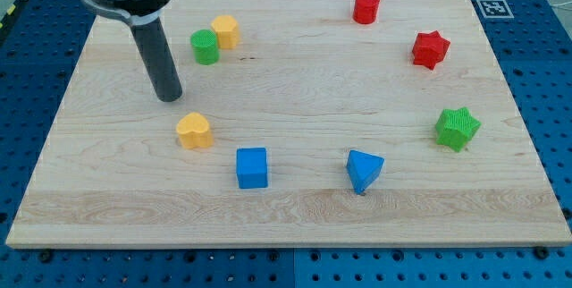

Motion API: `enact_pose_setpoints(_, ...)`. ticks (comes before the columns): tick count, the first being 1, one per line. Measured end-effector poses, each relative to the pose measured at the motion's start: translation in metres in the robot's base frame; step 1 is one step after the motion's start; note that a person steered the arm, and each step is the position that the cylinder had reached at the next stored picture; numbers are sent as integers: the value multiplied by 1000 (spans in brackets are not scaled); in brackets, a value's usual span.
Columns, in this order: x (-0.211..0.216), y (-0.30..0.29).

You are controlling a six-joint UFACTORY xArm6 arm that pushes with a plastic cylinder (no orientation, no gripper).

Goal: Move your arm closer to the yellow heart

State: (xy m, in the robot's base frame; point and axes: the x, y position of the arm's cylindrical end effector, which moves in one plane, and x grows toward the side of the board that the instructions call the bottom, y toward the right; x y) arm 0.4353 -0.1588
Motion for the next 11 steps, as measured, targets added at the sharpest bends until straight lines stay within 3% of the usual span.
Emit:
enact_pose_setpoints(3,15,-6)
enact_pose_setpoints(8,75,-5)
enact_pose_setpoints(11,78,6)
